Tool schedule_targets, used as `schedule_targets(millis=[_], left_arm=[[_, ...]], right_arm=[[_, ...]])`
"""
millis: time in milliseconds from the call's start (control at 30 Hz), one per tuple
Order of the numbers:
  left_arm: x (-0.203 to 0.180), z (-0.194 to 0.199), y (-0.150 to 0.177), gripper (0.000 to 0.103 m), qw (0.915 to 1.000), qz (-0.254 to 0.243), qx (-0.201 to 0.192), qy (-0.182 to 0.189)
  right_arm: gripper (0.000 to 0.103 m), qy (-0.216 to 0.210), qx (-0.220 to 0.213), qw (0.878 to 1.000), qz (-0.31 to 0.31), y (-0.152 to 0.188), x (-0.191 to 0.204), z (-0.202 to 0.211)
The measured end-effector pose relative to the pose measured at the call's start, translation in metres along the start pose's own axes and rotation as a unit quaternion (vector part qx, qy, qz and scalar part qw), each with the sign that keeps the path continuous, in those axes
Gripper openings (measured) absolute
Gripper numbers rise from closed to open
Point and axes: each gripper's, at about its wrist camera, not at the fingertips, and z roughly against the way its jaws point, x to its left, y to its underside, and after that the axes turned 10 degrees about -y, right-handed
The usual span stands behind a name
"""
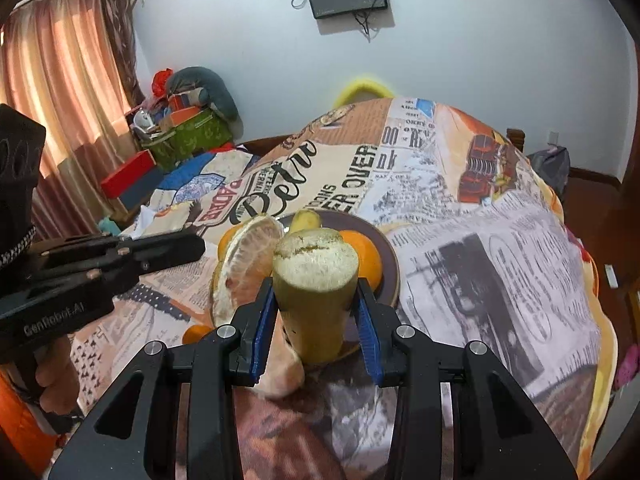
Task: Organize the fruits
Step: 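Carry the pomelo segment and yellow cylinder toward the plate and lower them, then grasp a small mandarin with the left tool while the right tool grasps a dark red date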
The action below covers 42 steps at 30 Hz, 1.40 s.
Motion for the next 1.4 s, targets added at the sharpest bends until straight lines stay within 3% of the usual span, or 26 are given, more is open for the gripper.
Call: schedule_targets(millis=[167,467,533,800,1000,1100,1400], left_arm=[[0.015,-0.01,0.011,0.003,0.9998,0.008,0.014,-0.012],[0.034,-0.025,0.028,0.02,0.9986,0.023,0.042,-0.021],[0.034,-0.024,0.029,0.028,0.9987,0.022,0.039,-0.025],[0.033,-0.016,0.031,0.031,0.9986,0.022,0.036,-0.032],[0.032,-0.003,0.039,0.044,0.9981,0.024,0.04,-0.041],[0.032,0.002,0.046,0.047,0.9976,0.02,0.047,-0.046],[0.036,-0.001,0.075,0.051,0.9944,0.021,0.084,-0.06]], right_arm=[[0.035,-0.002,0.013,1.0,0.017,-0.008,0.002,-0.017],[0.036,0.004,0.037,0.999,0.038,-0.012,0.01,-0.043],[0.036,0.003,0.039,0.999,0.033,-0.012,0.009,-0.043],[0.042,0.004,0.034,0.999,0.024,-0.007,0.007,-0.022],[0.046,0.003,0.038,0.999,0.025,0.007,0.01,-0.003],[0.052,0.006,0.041,0.999,0.021,0.018,0.01,0.005],[0.053,-0.001,0.083,0.997,-0.002,0.052,0.003,0.001]])
